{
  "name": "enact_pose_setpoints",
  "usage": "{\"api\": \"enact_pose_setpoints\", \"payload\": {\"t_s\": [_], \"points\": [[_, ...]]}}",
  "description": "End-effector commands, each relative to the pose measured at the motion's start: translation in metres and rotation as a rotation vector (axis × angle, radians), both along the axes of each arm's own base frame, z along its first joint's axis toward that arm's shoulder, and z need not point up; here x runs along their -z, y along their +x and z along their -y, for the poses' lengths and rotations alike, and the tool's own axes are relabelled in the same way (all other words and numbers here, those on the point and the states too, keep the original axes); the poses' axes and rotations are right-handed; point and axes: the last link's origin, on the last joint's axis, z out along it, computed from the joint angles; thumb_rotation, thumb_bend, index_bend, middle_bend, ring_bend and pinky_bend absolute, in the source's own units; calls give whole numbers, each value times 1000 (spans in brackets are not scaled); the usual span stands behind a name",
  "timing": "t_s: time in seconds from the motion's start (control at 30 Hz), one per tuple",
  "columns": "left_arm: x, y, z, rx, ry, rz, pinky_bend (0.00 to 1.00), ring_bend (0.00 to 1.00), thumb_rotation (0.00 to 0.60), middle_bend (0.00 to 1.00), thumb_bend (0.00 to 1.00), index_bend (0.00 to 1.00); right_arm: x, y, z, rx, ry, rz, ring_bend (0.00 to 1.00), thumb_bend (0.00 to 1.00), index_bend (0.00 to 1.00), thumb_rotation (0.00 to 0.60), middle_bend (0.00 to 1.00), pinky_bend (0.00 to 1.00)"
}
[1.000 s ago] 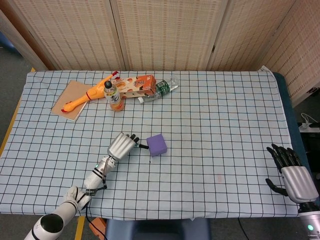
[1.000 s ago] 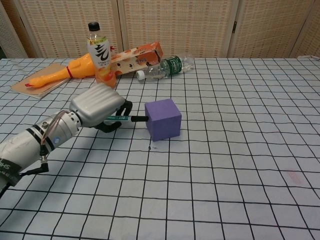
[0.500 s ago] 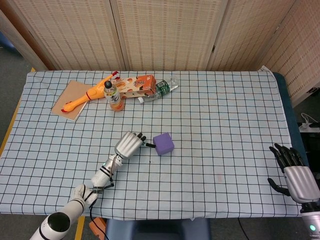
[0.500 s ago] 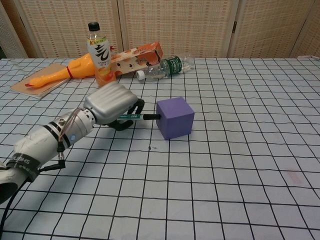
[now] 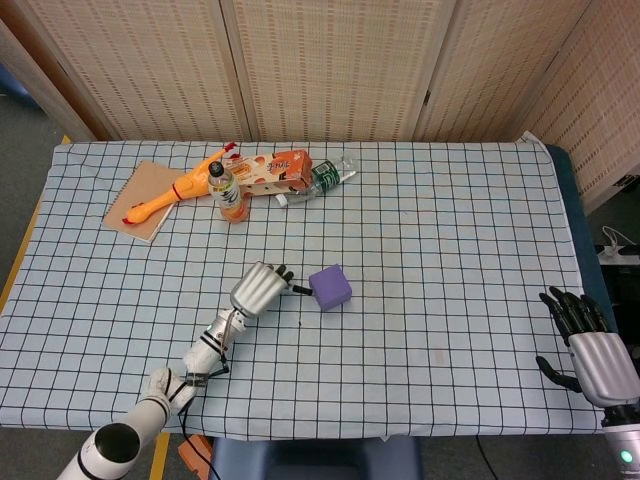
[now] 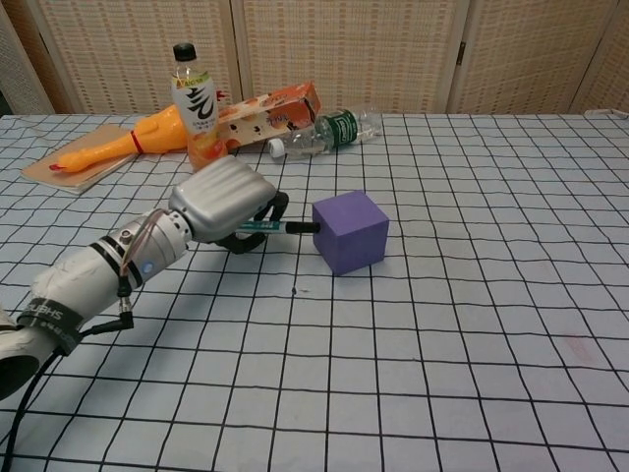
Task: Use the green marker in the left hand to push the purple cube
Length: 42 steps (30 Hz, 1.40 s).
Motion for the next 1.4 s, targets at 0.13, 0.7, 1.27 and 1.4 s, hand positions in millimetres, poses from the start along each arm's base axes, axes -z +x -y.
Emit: {"api": "enact_pose_setpoints", "payload": {"t_s": [0.13, 0.7, 1.27, 1.4], "points": [[-28, -37, 11, 1, 38, -6, 882, 733, 600, 817, 557, 801, 2, 2, -1, -9, 12, 4, 0, 177, 0, 600, 0, 0], [-101, -153, 83, -82, 120, -136, 882, 736, 600, 743, 556, 705, 18, 8, 2, -24, 65, -4, 0, 177, 0, 600, 0, 0], [-102, -176, 93, -170, 103, -234, 882, 739, 600, 442, 509, 237, 21, 11, 3, -35, 72, -3, 0, 177, 0, 600, 0, 0], [-104, -176, 96, -180, 94, -221, 883, 739, 600, 350, 485, 154, 20, 11, 2, -34, 70, -3, 0, 177, 0, 600, 0, 0]]}}
